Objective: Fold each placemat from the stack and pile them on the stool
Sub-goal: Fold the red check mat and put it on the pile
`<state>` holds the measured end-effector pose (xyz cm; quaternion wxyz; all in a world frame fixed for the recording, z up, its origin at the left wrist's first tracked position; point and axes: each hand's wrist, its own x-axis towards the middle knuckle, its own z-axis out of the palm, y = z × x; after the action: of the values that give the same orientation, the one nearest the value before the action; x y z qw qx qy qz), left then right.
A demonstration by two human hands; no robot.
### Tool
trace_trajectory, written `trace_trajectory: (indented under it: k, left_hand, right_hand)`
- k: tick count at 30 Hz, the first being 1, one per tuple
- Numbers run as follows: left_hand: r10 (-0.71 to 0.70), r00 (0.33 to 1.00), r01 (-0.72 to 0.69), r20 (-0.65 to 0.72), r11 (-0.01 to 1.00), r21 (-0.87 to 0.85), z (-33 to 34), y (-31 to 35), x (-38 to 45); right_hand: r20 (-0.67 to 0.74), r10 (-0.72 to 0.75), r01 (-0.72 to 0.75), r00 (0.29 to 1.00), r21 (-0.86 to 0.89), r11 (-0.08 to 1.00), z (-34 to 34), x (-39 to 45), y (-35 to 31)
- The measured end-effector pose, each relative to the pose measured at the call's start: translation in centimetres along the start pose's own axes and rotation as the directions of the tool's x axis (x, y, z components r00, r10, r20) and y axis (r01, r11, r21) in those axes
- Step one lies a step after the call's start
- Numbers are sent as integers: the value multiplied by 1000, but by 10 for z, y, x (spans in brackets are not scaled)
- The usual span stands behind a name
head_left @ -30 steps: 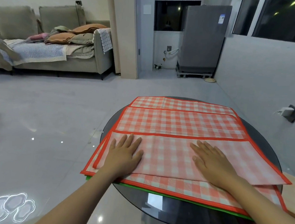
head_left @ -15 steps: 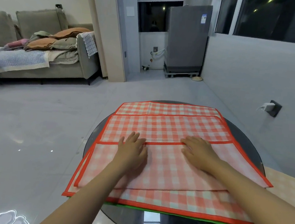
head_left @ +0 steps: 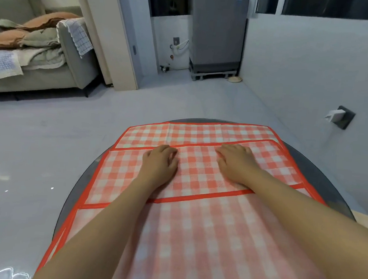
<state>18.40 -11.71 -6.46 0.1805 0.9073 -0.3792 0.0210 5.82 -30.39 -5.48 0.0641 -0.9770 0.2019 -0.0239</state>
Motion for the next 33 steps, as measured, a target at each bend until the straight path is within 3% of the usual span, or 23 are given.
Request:
trace_trajectory:
  k: [9, 15, 22, 27, 33]
  left_hand:
    - [-101, 994, 102, -32, 994, 28, 8, -11, 26]
    - [-90, 995, 84, -52, 991, -104, -1, -4, 8]
    - [-50, 992, 33, -119, 989, -145, -52, 22, -30]
    - [32, 977, -70, -210, 982, -175, -105, 44, -68]
    - [184, 945, -202, -271, 979, -41, -142, 58, -126]
  right_hand:
    - [-17, 135, -135, 991, 37, 990, 3, 39, -1]
    - [14, 123, -123, 992, 15, 992, -12, 18, 3]
    - [-192, 76, -56, 978, 109, 992, -39, -41, -1]
    - [-402, -7, 64, 916, 128, 990, -79, -90, -5]
    - [-513, -135, 205, 848, 83, 975, -98, -155, -6]
